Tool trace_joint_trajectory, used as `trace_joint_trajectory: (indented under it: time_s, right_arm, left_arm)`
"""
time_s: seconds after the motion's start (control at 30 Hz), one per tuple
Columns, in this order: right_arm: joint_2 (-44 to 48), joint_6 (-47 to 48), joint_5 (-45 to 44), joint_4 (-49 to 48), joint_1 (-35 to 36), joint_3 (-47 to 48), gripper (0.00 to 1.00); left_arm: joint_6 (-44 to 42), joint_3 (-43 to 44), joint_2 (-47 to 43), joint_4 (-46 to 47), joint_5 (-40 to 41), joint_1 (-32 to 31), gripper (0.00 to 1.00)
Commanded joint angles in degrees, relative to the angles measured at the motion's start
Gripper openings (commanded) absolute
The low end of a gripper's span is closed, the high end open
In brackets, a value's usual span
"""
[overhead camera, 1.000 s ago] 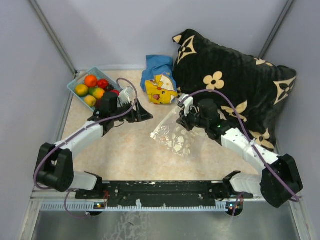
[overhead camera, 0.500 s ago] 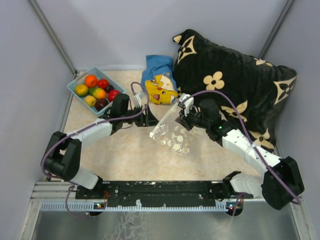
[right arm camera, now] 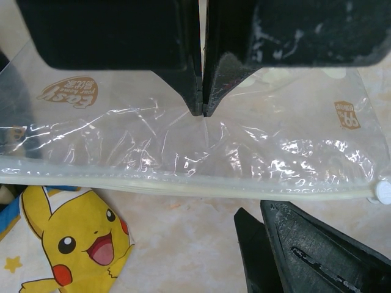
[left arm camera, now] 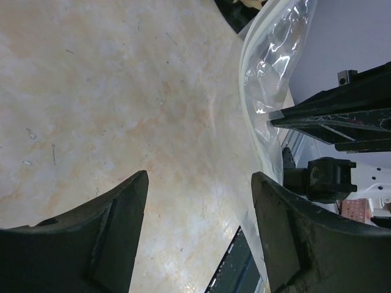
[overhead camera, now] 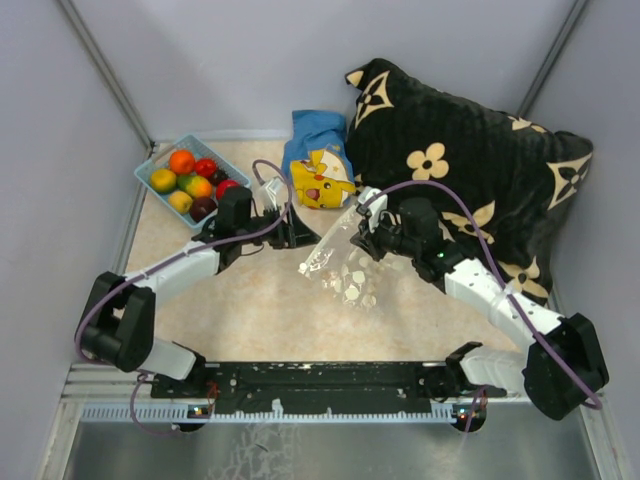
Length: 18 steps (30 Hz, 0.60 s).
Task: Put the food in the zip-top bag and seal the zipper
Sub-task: Open the zipper of the food storage bag at the center of the board.
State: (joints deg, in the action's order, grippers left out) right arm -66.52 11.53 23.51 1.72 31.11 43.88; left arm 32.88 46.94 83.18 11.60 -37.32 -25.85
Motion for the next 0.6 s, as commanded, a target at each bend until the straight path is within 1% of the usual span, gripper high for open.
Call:
trace_joint_trajectory:
  time_s: [0.0,0.13,0.33,0.47,0.57]
  right_arm:
    - [2.0,0.8,0.7,-3.2,0.5,-0.1,0.00]
    - [2.1,0.8,0.8,-3.2,0.5,-0.3,0.00]
    - [2.2,0.5,1.2,-3.6,0.5,-0.4,0.00]
    - [2.0,0.5,1.3,-3.6,0.5,-0.4,0.00]
    - [2.0,0.5,1.3,-3.7,0.5,-0.4,0.00]
  left_arm:
    - [1.8,-1.5,-1.2,3.0,-0.1,0.4,0.75]
    - [3.0,-3.1,-2.8,3.5,1.9,1.5,0.77]
    - [4.2,-4.5,-3.8,4.6,0.7,2.0,0.77]
    - [5.1,-4.9,-3.7,6.0,-0.8,2.3,0.78]
    - [5.6,-4.4,-2.2,6.4,-3.7,2.4,0.78]
